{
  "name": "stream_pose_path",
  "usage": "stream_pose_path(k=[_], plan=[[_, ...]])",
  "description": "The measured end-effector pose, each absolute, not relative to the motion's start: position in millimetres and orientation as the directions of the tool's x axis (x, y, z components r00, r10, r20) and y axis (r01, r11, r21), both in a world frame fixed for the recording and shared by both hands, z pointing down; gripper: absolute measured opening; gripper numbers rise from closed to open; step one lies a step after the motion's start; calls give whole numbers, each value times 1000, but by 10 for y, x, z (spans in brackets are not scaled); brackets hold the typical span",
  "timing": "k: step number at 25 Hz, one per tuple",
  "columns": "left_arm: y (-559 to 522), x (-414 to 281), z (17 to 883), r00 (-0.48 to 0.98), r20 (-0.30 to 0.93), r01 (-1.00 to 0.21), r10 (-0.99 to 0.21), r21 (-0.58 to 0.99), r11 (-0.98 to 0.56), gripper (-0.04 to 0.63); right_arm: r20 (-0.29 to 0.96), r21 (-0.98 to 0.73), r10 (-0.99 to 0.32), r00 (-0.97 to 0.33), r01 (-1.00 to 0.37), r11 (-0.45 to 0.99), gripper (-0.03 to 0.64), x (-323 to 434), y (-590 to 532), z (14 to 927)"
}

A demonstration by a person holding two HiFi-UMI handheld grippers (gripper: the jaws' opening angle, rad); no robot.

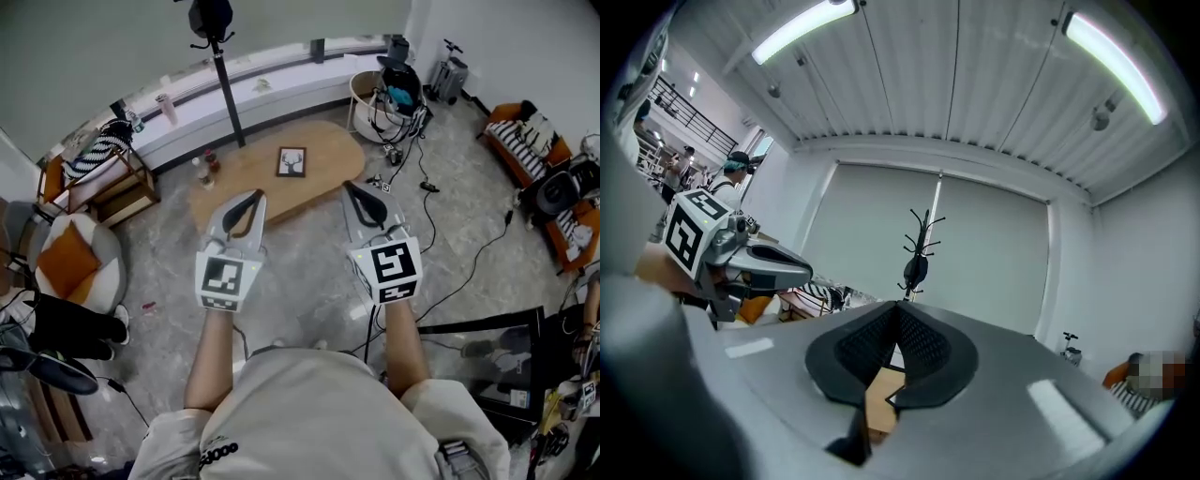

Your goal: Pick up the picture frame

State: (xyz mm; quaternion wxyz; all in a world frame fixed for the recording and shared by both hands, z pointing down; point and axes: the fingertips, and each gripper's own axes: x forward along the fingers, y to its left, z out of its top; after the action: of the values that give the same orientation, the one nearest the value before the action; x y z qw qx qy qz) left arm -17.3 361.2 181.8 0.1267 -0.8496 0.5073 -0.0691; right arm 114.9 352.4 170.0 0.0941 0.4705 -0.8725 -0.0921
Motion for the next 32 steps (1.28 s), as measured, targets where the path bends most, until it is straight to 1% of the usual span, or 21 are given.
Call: stream_pose_path(k=[7, 11, 18, 24, 32], plan=[[3712, 43, 1945, 458, 14, -862, -889, -239, -448, 11, 77, 206, -821, -565, -797, 568, 3, 1441, 3551, 1770], [3654, 95, 2007, 461, 41, -858, -887, -235, -457, 11, 75, 164, -788, -611, -772, 614, 3, 1409, 3530, 1800], [3386, 152, 2061, 478, 47, -848, -877, -234, -475, 11, 79, 154, -782, -618, -768, 622, 3, 1336, 3290, 1857], [2744, 43, 2178, 483, 57, -841, -873, -247, -482, 11, 73, 141, -805, -589, -793, 593, 3, 1270, 2683, 1894], [1581, -260, 2354, 475, 68, -852, -877, -211, -478, 11, 124, 170, -818, -562, -800, 575, 3, 1092, 1561, 2119]])
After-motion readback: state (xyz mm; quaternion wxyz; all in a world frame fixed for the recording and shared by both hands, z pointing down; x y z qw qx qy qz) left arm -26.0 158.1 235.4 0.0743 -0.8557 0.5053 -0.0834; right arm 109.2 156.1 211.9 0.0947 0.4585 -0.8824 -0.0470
